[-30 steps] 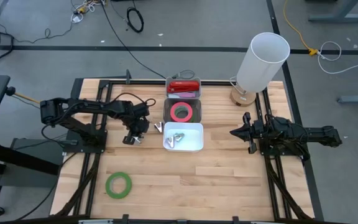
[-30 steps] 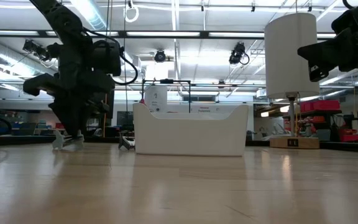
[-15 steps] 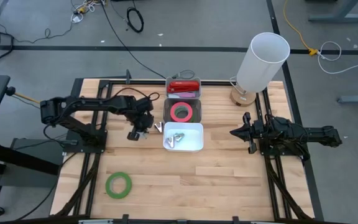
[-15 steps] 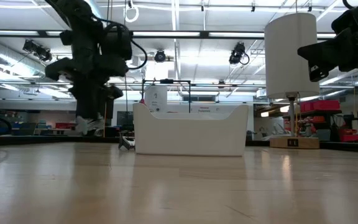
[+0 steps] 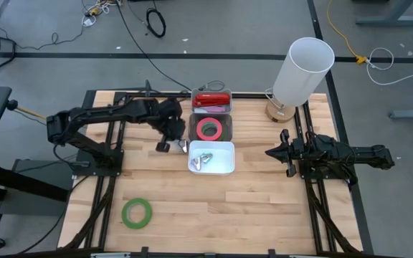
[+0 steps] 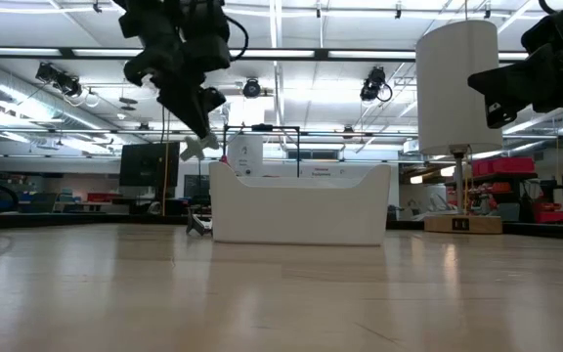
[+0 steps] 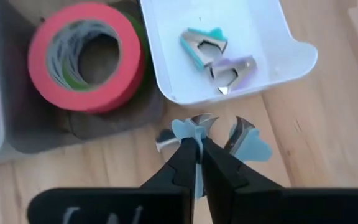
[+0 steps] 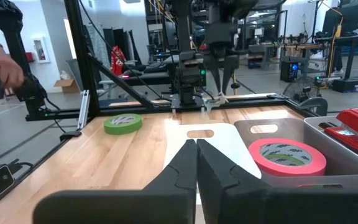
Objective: Pick and place Stapler, Stapler remover, tape
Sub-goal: Put the blue staple remover in the white bin
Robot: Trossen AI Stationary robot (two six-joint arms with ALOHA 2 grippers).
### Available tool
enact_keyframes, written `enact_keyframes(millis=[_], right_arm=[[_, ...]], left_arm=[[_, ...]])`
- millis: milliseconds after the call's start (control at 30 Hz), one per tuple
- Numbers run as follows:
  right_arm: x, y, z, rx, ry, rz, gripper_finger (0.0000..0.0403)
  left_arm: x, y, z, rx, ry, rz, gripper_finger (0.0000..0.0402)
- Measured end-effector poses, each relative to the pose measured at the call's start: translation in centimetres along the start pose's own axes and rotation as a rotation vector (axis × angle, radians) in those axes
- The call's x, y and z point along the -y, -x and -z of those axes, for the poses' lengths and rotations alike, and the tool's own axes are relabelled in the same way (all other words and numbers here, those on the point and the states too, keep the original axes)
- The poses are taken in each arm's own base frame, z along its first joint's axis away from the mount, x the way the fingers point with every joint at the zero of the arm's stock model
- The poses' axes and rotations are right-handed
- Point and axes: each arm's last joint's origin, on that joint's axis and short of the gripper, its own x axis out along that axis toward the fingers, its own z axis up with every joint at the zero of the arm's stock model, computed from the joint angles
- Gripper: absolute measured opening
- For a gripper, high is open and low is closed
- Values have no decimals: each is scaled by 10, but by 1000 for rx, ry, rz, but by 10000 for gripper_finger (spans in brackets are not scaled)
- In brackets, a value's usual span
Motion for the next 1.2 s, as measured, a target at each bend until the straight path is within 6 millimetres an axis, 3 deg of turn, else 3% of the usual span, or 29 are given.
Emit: enact_keyframes(millis=[633, 1200], right_arm=[[0, 0, 0, 0, 0, 0, 13], [0, 0, 0, 0, 0, 0, 13]], left_arm=[[4, 4, -22, 116, -75, -43, 13], [15, -15, -48, 249, -101, -52, 14]])
